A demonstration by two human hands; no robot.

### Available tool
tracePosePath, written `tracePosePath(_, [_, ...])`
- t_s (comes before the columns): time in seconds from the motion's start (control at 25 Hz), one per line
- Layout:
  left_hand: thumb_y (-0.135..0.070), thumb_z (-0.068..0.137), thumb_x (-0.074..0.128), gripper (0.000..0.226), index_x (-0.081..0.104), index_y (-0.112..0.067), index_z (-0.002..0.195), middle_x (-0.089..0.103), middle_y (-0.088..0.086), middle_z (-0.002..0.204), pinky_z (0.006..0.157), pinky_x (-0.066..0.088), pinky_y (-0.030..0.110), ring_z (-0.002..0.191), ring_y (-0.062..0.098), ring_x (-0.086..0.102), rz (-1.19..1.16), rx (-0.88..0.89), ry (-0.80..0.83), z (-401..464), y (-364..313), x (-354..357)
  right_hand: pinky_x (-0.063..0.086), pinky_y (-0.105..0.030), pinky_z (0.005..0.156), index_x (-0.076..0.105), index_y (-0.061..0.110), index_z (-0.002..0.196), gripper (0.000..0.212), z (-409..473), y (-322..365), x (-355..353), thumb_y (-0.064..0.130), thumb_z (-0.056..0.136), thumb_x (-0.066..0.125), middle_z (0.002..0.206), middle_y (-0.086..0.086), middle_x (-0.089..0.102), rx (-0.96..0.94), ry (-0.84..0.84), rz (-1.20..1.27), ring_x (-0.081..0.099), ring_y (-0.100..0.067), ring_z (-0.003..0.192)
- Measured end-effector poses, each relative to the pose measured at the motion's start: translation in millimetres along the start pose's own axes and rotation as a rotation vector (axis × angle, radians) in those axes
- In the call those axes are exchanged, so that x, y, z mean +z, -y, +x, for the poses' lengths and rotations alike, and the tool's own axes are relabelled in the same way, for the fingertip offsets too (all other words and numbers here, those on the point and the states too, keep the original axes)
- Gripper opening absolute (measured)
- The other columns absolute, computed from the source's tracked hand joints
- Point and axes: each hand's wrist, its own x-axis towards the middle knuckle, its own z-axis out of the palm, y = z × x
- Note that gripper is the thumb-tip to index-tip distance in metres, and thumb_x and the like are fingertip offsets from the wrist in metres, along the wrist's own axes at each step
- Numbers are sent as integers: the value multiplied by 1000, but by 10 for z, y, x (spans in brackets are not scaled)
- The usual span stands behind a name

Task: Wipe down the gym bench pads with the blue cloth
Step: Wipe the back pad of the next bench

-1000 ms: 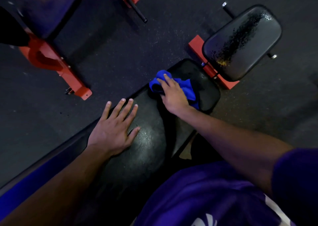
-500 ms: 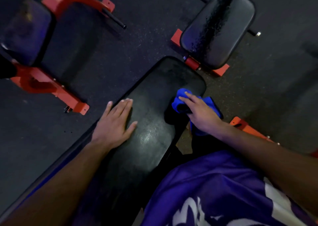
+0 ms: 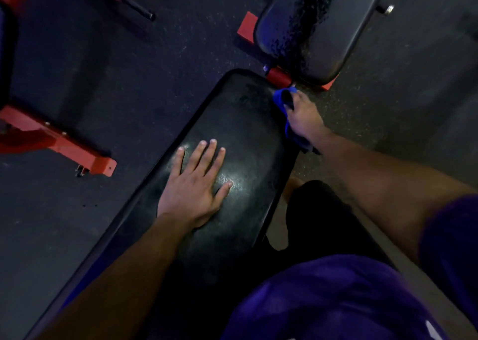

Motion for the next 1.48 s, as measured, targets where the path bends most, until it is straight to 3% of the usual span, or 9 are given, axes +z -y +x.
tracePosePath(0.12, [-63, 103, 15, 74, 12, -21, 164, 8, 2, 171, 127, 3, 54, 158, 19, 2, 17, 3, -4, -1, 17, 15, 31, -41, 112, 41, 4, 144, 49, 183, -39, -66, 25, 101, 48, 148, -24, 40, 89, 23, 4, 43, -42, 132])
tracePosePath(0.32, [-62, 103, 21, 74, 17, -19, 163, 11, 3, 171, 126, 7, 57, 158, 21, 7, 28, 1, 14, 20, 5, -10, 25, -48, 119, 38, 18, 150, 73, -1167, 329, 196, 19, 80, 58, 160, -12, 25, -240, 14, -13, 31, -38, 143])
tracePosePath(0.44, [-62, 102, 21, 75, 17, -19, 163, 11, 3, 171, 126, 8, 57, 158, 21, 7, 31, 6, 9, 5, 4, -12, 25, -50, 119, 34, 21, 151, 78, -1254, 279, 185, 15, 79, 64, 162, -7, 22, -300, 18, -29, 27, -34, 146])
tracePosePath(0.72, [-62, 103, 18, 74, 16, -18, 163, 10, 4, 171, 126, 8, 57, 158, 21, 5, 36, 8, -3, -10, 3, -20, 31, -38, 110, 43, 4, 143, 48, 129, 161, -176, 20, 99, 51, 147, -20, 44, 50, -16, 2, 45, -38, 131])
tracePosePath(0.84, [-62, 103, 18, 74, 14, -18, 164, 7, 4, 172, 126, 6, 57, 158, 21, 2, 54, 6, 16, 2, 20, -15, 29, -34, 113, 41, 9, 146, 51, 97, 651, -220, 17, 96, 53, 150, -14, 41, -199, -29, -18, 42, -31, 136])
tracePosePath(0.96, [-62, 102, 20, 75, 16, -18, 163, 7, 5, 172, 125, 6, 57, 158, 22, 5, 57, 7, 25, 15, 8, -27, 32, -52, 114, 39, 22, 147, 59, -258, 1247, 185, 32, 90, 54, 158, -6, 32, -513, 50, -156, 35, -34, 142])
tracePosePath(1.12, [-63, 103, 16, 75, 12, -18, 164, 5, 4, 172, 125, 6, 57, 158, 21, 1, 43, 13, 26, 21, 22, -16, 34, -55, 111, 41, 27, 145, 55, 249, 1282, 301, 40, 92, 49, 156, -2, 34, -319, -24, -188, 37, -31, 140])
tracePosePath(1.32, [-64, 103, 16, 76, 13, -18, 164, 4, 4, 172, 125, 6, 57, 158, 21, 0, 32, 12, 18, 15, 28, -8, 34, -49, 110, 32, 13, 149, 55, 988, 1043, 64, 43, 103, 34, 152, -16, 35, 15, 107, -95, 38, -42, 136])
tracePosePath(1.48, [-63, 102, 18, 76, 15, -18, 164, 7, 5, 172, 124, 7, 58, 158, 22, 4, 27, 19, 19, 27, 43, 7, 36, -44, 110, 40, 21, 148, 57, 226, 1205, 233, 27, 93, 53, 157, -8, 32, -279, -22, -156, 41, -35, 136])
